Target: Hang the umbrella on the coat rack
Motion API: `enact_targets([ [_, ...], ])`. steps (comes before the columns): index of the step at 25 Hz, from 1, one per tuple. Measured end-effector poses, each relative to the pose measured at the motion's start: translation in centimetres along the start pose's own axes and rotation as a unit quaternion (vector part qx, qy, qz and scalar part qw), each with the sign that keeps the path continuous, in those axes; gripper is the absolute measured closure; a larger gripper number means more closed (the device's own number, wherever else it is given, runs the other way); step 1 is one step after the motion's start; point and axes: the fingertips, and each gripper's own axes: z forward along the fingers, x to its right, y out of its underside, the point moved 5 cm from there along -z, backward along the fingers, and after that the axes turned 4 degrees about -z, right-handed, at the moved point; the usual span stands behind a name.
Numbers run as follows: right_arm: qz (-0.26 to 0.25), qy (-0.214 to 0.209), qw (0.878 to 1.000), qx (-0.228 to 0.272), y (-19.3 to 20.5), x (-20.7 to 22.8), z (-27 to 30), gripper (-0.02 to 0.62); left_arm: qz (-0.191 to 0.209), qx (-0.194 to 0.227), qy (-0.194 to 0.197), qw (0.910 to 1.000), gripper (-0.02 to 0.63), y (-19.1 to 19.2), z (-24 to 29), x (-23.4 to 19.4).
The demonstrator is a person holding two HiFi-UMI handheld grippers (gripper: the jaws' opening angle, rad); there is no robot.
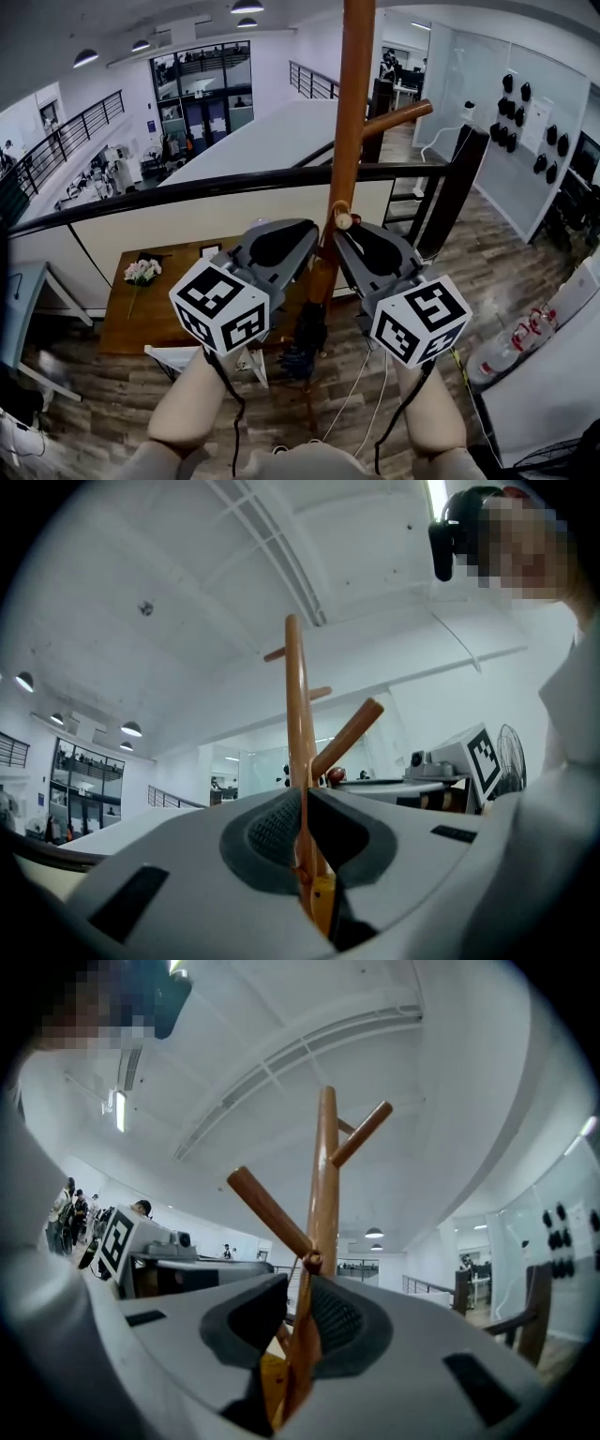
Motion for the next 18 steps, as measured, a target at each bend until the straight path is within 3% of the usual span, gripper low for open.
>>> enact_targets([
  [4, 0.004, 0.004, 1.0, -0.009, -0.3, 0.4, -0.1, 0.497, 0.015, 0.01, -0.021, 0.9996, 0.589, -2.2, -1.1, -0.6],
  [9, 0.003, 0.025, 1.0, 0.003, -1.4, 1.6, -2.4, 0.433, 0.029, -0.008, -0.046, 0.9985, 0.591, -1.8, -1.5, 0.0],
  [18, 0.005, 0.047, 0.998, 0.035, -4.6, 2.8, -5.2, 0.433, 0.067, -0.036, -0.071, 0.9945, 0.595, -1.7, -4.0, -0.1],
])
